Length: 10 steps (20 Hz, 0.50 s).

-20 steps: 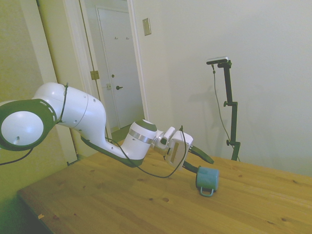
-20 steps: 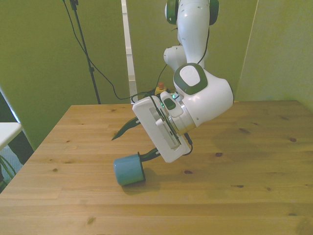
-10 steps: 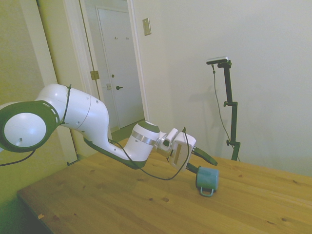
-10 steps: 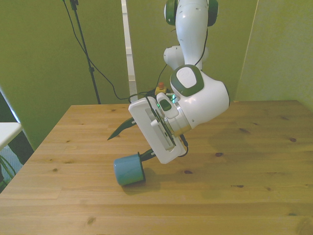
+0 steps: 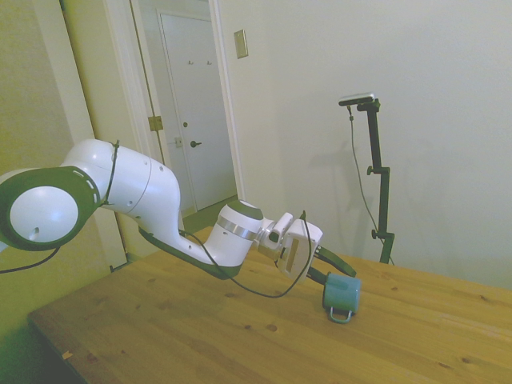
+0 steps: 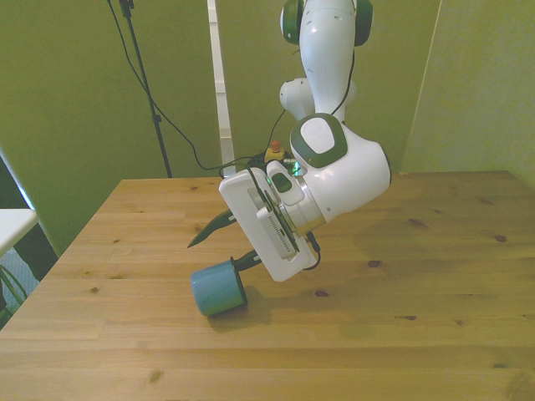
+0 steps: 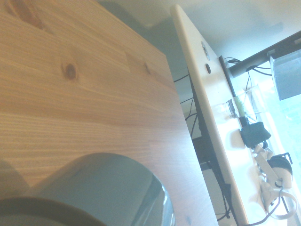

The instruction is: Flip the mug upright

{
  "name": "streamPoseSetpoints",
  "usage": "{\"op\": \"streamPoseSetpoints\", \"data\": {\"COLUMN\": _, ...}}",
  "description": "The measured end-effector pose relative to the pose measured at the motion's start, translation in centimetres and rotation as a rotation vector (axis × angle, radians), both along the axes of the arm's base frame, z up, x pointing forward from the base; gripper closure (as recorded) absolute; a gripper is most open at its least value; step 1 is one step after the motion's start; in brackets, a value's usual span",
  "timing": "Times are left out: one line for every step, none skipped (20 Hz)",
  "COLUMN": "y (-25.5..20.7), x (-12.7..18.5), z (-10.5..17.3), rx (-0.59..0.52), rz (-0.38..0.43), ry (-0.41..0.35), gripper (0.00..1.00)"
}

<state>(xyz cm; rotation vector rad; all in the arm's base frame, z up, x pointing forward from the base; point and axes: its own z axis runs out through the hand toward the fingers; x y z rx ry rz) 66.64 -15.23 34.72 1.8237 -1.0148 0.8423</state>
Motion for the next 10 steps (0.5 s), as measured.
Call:
{"op": "streamPoseSetpoints", "data": {"y": -0.03, "x": -0.01, "z": -0.01, "rx": 0.000, "rz": -0.001, "ry": 0.000, "gripper": 1.00}}
{"op": "streamPoseSetpoints", "data": {"y": -0.08, "x": -0.02, "z": -0.02, "rx": 0.000, "rz": -0.001, "ry": 0.000, "gripper": 1.00}}
{"op": "streamPoseSetpoints", "data": {"y": -0.16, "x": -0.04, "z": -0.03, "rx": 0.000, "rz": -0.002, "ry": 0.000, "gripper": 1.00}}
{"op": "streamPoseSetpoints", "data": {"y": -0.24, "x": -0.06, "z": -0.06, "rx": 0.000, "rz": -0.004, "ry": 0.001, "gripper": 1.00}}
{"op": "streamPoseSetpoints", "data": {"y": -0.37, "x": -0.09, "z": -0.11, "rx": 0.000, "rz": -0.006, "ry": 0.002, "gripper": 1.00}}
{"op": "streamPoseSetpoints", "data": {"y": -0.49, "x": -0.14, "z": -0.17, "rx": 0.000, "rz": -0.008, "ry": 0.003, "gripper": 1.00}}
{"op": "streamPoseSetpoints", "data": {"y": -0.62, "x": -0.18, "z": -0.23, "rx": 0.000, "rz": -0.009, "ry": 0.004, "gripper": 1.00}}
{"op": "streamPoseSetpoints", "data": {"y": -0.75, "x": -0.22, "z": -0.29, "rx": 0.001, "rz": -0.011, "ry": 0.005, "gripper": 1.00}}
{"op": "streamPoseSetpoints", "data": {"y": -0.82, "x": -0.25, "z": -0.33, "rx": 0.001, "rz": -0.012, "ry": 0.006, "gripper": 1.00}}
{"op": "streamPoseSetpoints", "data": {"y": -0.87, "x": -0.26, "z": -0.35, "rx": 0.001, "rz": -0.013, "ry": 0.006, "gripper": 1.00}}
